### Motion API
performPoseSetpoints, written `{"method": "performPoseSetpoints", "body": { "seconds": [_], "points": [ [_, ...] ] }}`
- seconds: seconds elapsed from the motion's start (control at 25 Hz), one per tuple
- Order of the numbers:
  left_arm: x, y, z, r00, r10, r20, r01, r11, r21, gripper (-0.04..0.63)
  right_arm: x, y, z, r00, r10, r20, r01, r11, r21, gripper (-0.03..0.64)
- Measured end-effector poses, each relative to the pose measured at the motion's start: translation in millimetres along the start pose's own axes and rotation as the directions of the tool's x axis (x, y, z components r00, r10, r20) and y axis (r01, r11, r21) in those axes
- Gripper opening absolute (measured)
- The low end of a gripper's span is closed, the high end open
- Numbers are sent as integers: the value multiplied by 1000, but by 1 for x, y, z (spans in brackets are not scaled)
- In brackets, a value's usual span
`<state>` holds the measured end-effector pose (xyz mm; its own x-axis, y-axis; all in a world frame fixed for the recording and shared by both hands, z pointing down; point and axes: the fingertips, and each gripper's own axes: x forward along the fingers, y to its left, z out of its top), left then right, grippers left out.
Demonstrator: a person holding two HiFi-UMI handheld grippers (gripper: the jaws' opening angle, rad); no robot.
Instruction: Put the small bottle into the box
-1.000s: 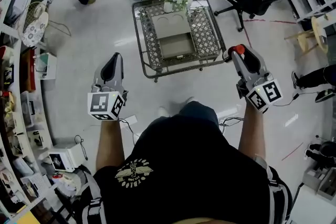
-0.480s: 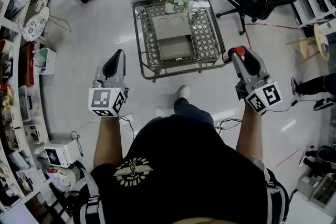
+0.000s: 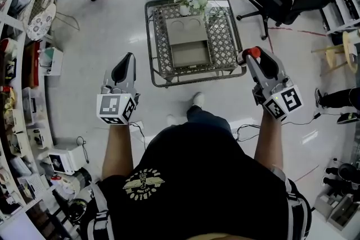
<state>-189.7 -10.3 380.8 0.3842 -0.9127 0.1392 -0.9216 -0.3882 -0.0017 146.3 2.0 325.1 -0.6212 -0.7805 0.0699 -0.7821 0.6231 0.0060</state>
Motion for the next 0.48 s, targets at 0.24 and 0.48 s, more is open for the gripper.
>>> {"method": "performPoseSetpoints", "body": {
  "seconds": [0.24, 0.48],
  "points": [
    [24, -4, -3, 1000, -11, -8, 11, 1000, 8, 0, 17, -21, -6, 1000, 17, -17, -17, 1000, 4, 149],
    [49, -9, -7, 1000, -12, -21, 12, 1000, 0, 0, 32, -40, -13, 999, 38, -36, -38, 999, 10, 149]
  ]
}}
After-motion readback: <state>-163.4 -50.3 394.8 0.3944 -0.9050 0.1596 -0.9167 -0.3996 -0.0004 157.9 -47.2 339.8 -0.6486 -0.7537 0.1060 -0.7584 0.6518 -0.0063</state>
